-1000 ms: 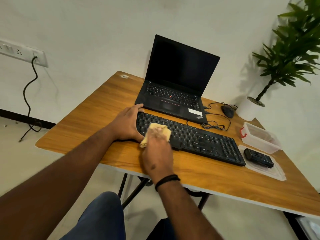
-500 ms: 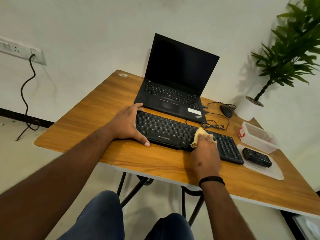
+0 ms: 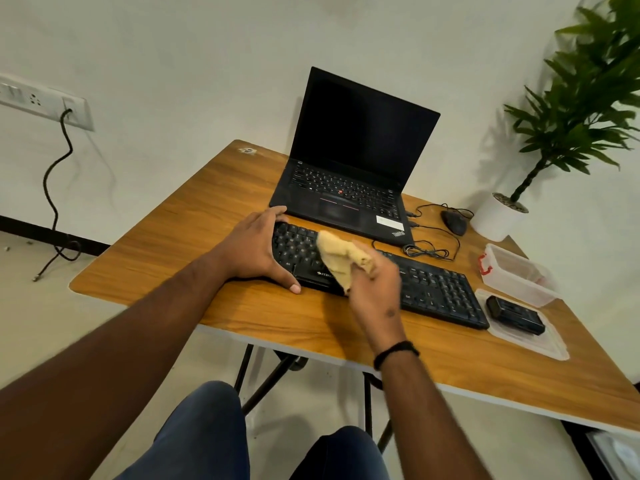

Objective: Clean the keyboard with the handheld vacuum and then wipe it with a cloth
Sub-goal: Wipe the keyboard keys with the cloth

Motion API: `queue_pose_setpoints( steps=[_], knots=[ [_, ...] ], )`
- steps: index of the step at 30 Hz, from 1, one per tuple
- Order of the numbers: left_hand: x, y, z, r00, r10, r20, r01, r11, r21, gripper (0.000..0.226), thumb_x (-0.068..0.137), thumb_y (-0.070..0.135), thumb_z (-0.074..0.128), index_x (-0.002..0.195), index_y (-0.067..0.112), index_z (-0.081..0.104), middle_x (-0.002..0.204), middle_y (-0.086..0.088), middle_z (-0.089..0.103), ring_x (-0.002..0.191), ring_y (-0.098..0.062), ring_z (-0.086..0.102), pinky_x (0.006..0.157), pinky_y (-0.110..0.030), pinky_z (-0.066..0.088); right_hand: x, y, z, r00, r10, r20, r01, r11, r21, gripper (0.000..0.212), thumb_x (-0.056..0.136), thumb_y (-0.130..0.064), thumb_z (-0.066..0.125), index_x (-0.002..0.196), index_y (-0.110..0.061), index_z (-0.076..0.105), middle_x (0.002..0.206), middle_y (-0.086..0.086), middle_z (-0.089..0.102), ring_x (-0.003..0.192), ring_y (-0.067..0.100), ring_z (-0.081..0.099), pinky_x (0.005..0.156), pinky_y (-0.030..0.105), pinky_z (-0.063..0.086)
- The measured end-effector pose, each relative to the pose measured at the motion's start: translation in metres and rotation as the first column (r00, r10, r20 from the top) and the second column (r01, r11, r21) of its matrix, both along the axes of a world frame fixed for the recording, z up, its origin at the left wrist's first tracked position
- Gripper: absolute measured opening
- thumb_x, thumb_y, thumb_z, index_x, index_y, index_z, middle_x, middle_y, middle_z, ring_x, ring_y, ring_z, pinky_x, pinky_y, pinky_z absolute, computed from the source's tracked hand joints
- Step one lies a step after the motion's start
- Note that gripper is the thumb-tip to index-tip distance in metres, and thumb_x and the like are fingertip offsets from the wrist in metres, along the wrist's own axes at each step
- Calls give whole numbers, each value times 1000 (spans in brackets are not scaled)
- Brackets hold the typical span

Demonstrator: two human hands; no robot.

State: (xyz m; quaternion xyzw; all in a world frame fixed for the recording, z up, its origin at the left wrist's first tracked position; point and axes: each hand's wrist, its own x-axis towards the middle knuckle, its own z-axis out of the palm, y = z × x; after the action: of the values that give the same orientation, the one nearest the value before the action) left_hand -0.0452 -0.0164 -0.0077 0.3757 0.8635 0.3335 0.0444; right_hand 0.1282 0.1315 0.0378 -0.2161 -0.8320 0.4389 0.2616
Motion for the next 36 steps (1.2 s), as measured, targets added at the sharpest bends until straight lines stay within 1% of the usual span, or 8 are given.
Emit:
queue_pose_setpoints(
  steps=[3,7,11,19,24,29,33,36],
  knots=[
    [1,0,0,1000,-3,-3,3,1000,-2,162,24,85,82,158,22,15,157,3,36,146,-19,28,121,-42,27,2,43,9,966,-253,-54,238,951,-196,36,99,-4,50,132,-14,61,123,7,66,109,20,63,78,22,56],
    [2,0,1,1000,-1,-12,1,1000,-10,162,25,86,81,158,21,15,156,4,36,146,-19,28,121,-42,25,3,79,14,867,-497,-24,488,840,236,31,94,1,52,123,0,63,110,19,69,101,34,65,76,31,52],
    [1,0,0,1000,-3,-23,3,1000,-9,161,24,88,79,157,22,16,156,6,37,146,-17,28,121,-41,25,-10,51,1,848,-393,356,197,857,476,18,95,-3,51,109,-4,63,105,12,67,101,28,64,82,34,53],
    [-1,2,-3,1000,3,-31,-4,1000,-14,159,25,87,78,157,24,16,156,2,36,145,-20,29,121,-42,25,-37,-29,0,888,-72,454,-248,756,605,22,93,-11,55,114,-9,61,109,11,65,100,27,61,81,36,50],
    [0,1,-1,1000,-2,-21,2,1000,-16,161,25,88,78,158,23,14,157,3,33,146,-19,26,121,-40,24,-42,22,12,949,-191,251,57,887,458,22,97,-6,51,112,-11,66,105,8,70,94,22,66,78,31,58],
    [-1,1,-2,1000,3,-14,-3,1000,-20,160,25,89,78,157,25,14,157,4,34,145,-19,27,121,-41,25,-43,72,21,897,-428,109,350,840,415,19,95,-4,55,111,-3,66,108,13,68,101,30,64,72,30,49],
    [-1,1,-2,1000,2,-13,-2,1000,-16,160,25,88,78,157,25,14,157,3,33,145,-19,26,121,-41,26,-54,59,4,883,-405,238,266,849,456,12,92,-6,58,100,-8,67,97,13,68,94,31,65,86,43,57],
    [0,2,-2,1000,7,-16,-8,1000,-19,160,25,87,79,157,24,14,158,2,32,145,-19,26,120,-40,25,-62,19,-8,914,-253,319,77,877,474,18,94,-4,52,105,-6,66,102,12,67,98,28,64,85,37,57]
  ],
)
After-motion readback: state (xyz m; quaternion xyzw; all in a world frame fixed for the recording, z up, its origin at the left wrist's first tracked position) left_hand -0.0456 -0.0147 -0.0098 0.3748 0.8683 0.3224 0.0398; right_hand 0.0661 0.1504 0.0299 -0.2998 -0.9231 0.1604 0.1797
